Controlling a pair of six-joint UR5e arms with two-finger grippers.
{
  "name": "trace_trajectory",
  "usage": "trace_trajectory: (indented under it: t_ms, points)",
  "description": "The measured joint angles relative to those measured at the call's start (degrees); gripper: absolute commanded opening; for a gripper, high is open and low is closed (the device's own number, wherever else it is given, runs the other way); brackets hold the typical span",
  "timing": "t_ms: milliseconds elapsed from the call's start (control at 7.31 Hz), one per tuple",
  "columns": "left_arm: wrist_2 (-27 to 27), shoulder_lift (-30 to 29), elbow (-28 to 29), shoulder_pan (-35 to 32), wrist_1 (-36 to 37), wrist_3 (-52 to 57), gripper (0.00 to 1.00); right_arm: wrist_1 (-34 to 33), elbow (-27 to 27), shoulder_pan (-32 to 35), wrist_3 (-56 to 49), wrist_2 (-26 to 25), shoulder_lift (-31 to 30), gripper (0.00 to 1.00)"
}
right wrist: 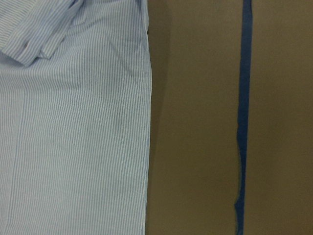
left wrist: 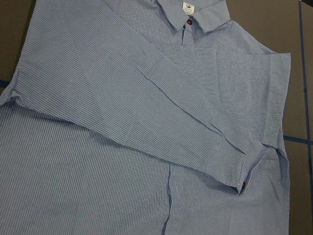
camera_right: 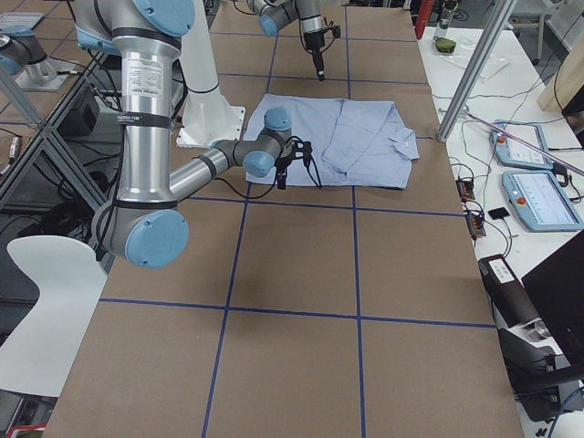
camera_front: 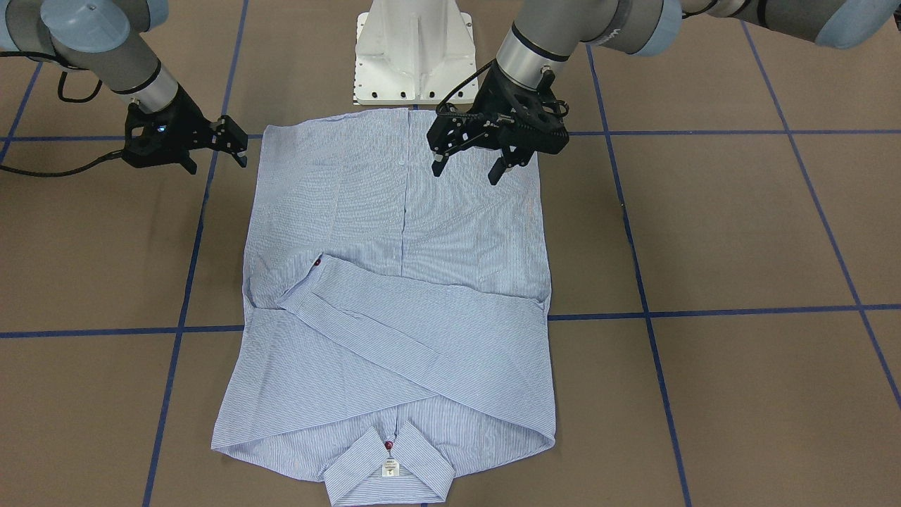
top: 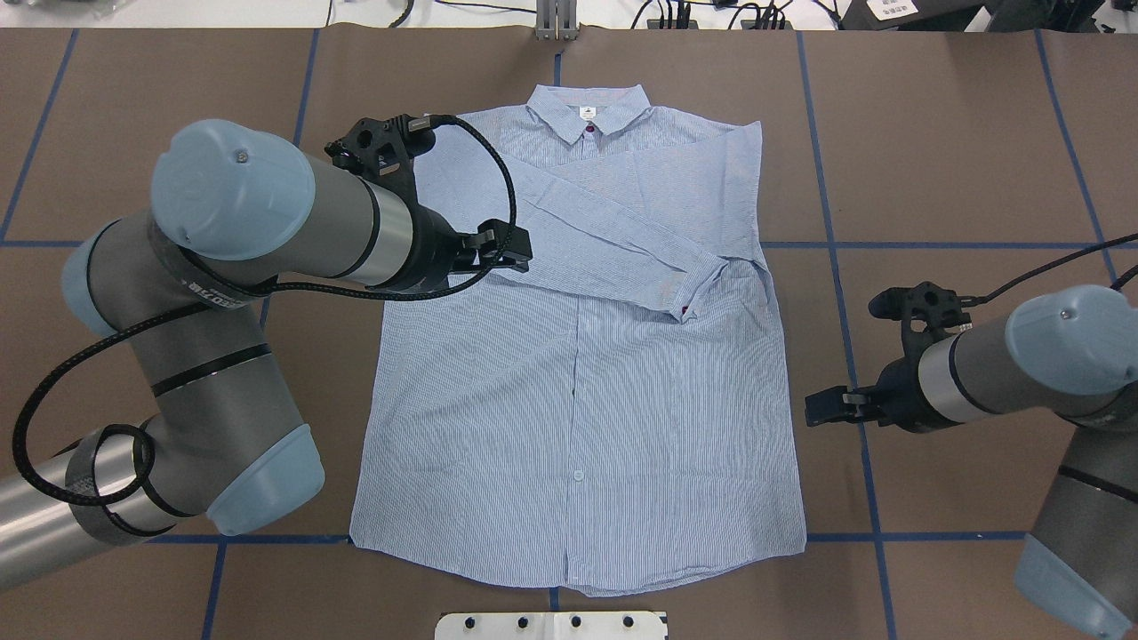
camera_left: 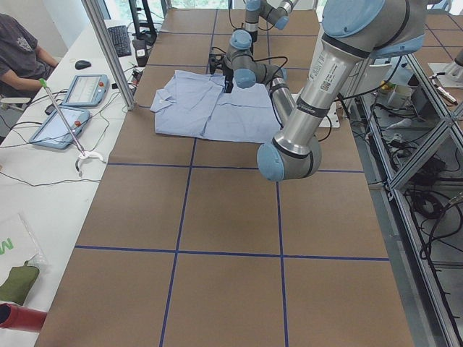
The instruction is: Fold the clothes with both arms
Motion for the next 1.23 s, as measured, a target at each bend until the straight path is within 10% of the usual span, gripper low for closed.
trace_trajectory:
  t_ms: [1232]
  points:
    - [0.3, 0.6, -0.2, 0.0, 0.0, -0.1, 1.00, -6.7, -1.1, -12.1, 8.8, -5.9, 3.5, 0.89]
